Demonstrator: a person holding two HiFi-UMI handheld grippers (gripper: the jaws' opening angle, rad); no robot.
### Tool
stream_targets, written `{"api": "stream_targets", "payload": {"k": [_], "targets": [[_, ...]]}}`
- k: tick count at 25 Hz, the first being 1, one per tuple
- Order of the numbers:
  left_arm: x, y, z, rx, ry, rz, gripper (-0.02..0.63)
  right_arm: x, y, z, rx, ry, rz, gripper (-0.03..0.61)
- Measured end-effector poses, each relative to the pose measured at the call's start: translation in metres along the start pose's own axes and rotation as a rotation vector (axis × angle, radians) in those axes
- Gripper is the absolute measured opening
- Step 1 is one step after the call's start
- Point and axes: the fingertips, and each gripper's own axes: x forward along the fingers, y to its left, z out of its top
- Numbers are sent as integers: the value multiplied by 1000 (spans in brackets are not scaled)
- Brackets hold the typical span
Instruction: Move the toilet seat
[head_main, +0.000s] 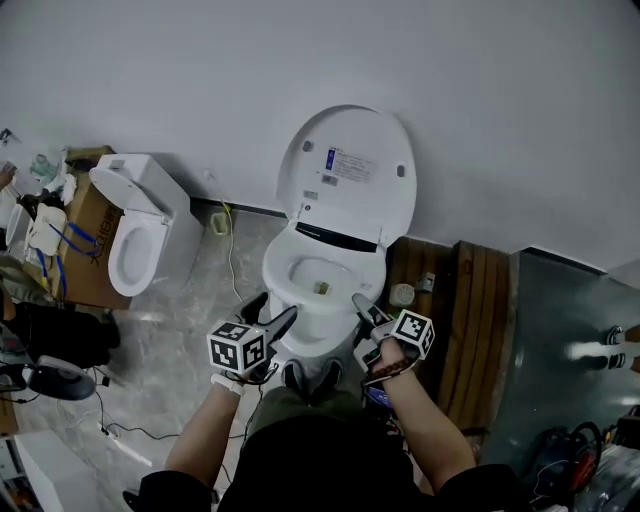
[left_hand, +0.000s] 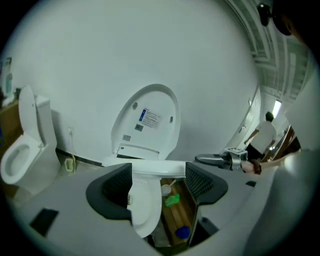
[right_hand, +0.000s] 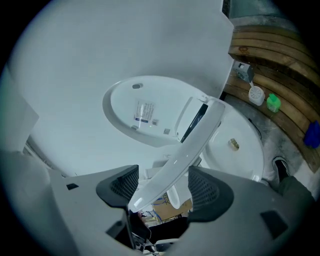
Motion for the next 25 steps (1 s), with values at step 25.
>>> {"api": "stream_targets", "payload": {"k": [25], "targets": [[23, -11, 65, 354, -81, 119, 331, 5, 45, 34, -87, -43, 36, 314]]}}
